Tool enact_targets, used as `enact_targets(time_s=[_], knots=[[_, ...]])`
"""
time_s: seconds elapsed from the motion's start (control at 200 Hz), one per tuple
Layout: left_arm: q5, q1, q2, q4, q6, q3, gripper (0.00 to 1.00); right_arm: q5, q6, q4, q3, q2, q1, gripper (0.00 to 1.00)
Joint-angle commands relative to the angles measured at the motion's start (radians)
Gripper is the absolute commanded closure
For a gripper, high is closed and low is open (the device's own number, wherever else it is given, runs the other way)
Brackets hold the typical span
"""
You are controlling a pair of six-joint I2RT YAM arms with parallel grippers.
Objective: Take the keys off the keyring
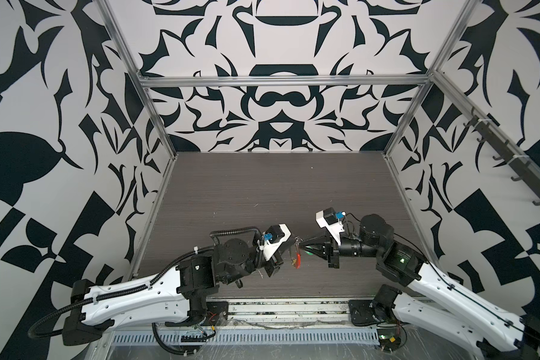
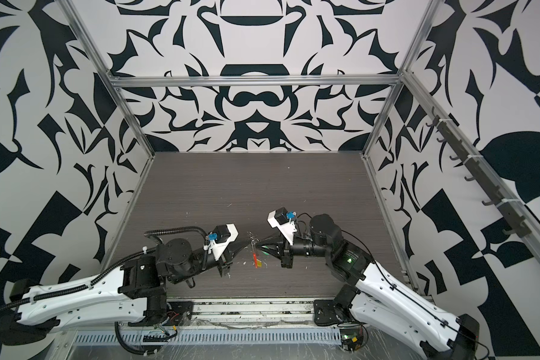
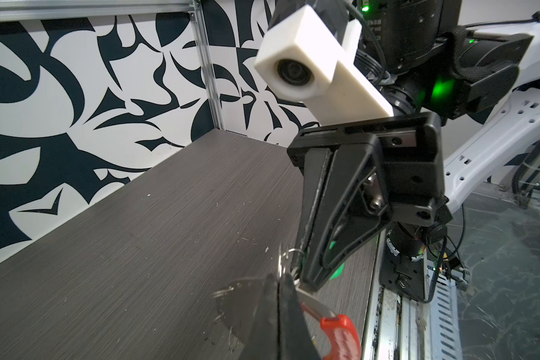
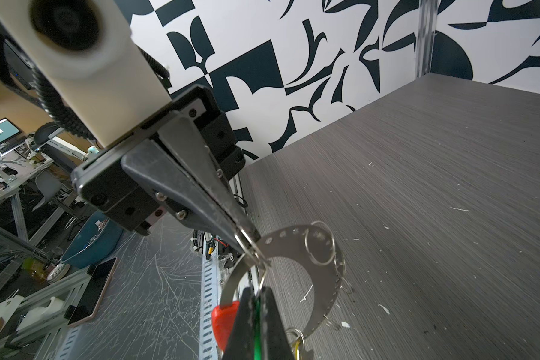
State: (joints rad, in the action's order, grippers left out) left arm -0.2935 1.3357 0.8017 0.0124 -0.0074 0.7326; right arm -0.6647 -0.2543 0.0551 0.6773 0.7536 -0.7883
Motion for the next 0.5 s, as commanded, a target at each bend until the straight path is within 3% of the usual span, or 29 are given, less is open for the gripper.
enact_targets(time_s=[0.0,0.135,0.34,0.495], knots=[[0.009,0.003,-0.019,-0.011,-0.001,0.001,1.0,0.067,0.009,0.005,0.047,0.009,0.008,1.0],[0.044,0.003,-0.044,-0.028,-0.003,-0.014,1.0,0.056,-0.008,-0.002,0.041,0.036,0.008,1.0],[0.076,0.003,-0.098,-0.028,-0.002,-0.036,1.0,0.051,0.024,0.016,0.076,0.0,0.008,0.63],[0.111,0.004,-0.129,-0.014,0.0,-0.042,1.0,0.061,0.044,0.027,0.102,-0.03,0.008,0.53]])
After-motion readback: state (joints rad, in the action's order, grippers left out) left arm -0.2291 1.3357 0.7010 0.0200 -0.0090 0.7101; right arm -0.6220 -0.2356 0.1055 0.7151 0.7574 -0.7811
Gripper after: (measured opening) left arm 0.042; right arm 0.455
